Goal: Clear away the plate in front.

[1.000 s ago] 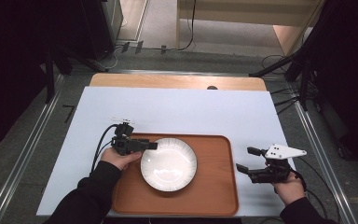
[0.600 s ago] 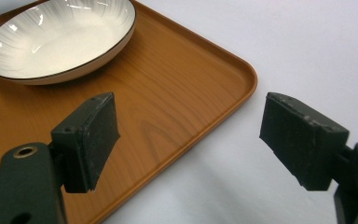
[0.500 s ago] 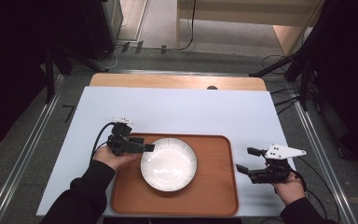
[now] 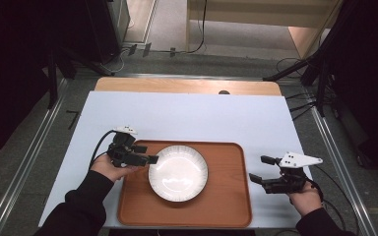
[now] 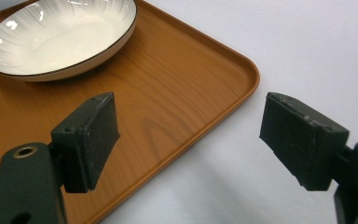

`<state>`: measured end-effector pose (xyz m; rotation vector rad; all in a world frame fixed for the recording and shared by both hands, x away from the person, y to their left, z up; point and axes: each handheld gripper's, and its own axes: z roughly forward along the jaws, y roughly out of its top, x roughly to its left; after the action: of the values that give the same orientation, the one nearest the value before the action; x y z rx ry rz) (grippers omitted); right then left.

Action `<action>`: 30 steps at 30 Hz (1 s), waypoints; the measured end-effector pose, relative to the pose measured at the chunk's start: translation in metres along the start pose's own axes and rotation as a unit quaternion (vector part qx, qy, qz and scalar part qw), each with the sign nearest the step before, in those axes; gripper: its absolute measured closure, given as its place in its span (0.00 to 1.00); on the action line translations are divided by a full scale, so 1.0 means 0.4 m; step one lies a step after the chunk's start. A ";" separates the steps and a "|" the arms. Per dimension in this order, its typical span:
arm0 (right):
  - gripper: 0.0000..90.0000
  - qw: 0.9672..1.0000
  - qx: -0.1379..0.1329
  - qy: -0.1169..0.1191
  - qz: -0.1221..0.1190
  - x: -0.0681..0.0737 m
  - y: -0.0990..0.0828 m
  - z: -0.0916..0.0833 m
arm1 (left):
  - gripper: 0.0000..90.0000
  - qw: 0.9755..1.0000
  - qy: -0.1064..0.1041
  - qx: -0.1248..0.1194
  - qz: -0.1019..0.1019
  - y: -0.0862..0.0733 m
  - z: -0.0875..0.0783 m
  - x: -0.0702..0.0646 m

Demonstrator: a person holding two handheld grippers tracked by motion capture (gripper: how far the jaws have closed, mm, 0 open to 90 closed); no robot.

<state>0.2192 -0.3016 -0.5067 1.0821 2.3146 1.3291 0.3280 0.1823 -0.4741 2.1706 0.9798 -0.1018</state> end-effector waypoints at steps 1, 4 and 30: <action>0.22 1.000 -0.001 0.000 -0.001 0.000 0.000 0.000 | 0.31 1.000 -0.001 -0.002 0.002 -0.002 -0.002 0.002; 0.22 1.000 0.001 -0.001 -0.002 0.000 0.000 0.000 | 0.30 1.000 0.005 -0.006 0.005 -0.011 -0.015 0.009; 0.22 1.000 0.007 0.000 0.002 0.001 -0.003 -0.001 | 0.30 0.998 0.045 -0.044 0.011 -0.097 -0.128 0.053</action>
<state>0.2183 -0.3020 -0.5072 1.0918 2.3258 1.3174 0.3057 0.2460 -0.4675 2.1197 0.9915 0.0490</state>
